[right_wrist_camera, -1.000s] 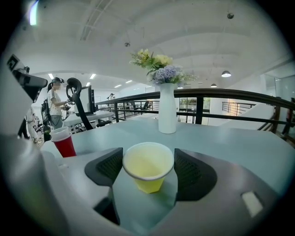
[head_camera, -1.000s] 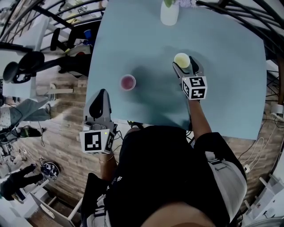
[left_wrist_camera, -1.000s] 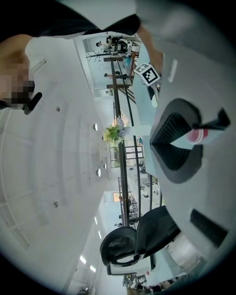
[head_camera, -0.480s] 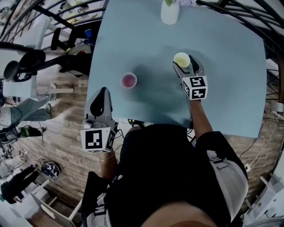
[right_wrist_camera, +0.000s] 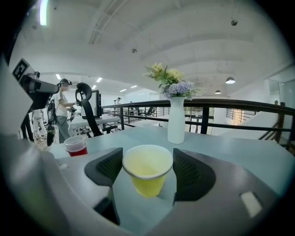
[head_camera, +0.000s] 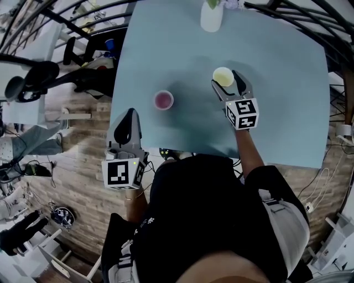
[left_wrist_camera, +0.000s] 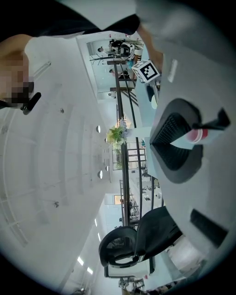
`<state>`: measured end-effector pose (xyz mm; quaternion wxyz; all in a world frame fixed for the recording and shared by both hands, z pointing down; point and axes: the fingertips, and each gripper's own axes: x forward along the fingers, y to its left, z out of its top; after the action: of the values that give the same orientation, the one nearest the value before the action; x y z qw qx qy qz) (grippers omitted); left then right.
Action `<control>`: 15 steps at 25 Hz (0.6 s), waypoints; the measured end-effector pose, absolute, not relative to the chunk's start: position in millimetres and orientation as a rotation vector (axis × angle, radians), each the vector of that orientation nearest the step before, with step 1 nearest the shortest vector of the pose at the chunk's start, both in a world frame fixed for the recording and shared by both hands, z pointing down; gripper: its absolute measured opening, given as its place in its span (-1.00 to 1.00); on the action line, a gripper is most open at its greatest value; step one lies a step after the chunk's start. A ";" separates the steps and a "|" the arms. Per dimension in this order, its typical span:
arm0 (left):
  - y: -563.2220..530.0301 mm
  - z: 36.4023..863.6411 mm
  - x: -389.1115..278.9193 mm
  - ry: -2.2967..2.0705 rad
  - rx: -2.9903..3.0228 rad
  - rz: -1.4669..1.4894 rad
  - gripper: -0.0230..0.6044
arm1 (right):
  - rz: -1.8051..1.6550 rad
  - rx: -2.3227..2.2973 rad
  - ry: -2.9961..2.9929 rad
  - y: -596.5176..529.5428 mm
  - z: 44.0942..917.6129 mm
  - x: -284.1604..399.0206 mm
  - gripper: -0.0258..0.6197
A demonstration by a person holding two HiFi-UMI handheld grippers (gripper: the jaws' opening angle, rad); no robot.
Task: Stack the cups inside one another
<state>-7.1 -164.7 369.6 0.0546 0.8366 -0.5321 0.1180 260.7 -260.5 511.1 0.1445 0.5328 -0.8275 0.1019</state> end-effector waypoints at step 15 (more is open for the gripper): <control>-158.7 353.7 -38.6 -1.601 2.577 0.272 -0.96 | 0.240 1.500 -2.496 -239.4 467.5 203.0 0.15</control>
<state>-38.6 -158.7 353.7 0.0476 0.8451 -0.5249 0.0893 203.0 -239.4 467.5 0.1095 0.5104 -0.8491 0.0816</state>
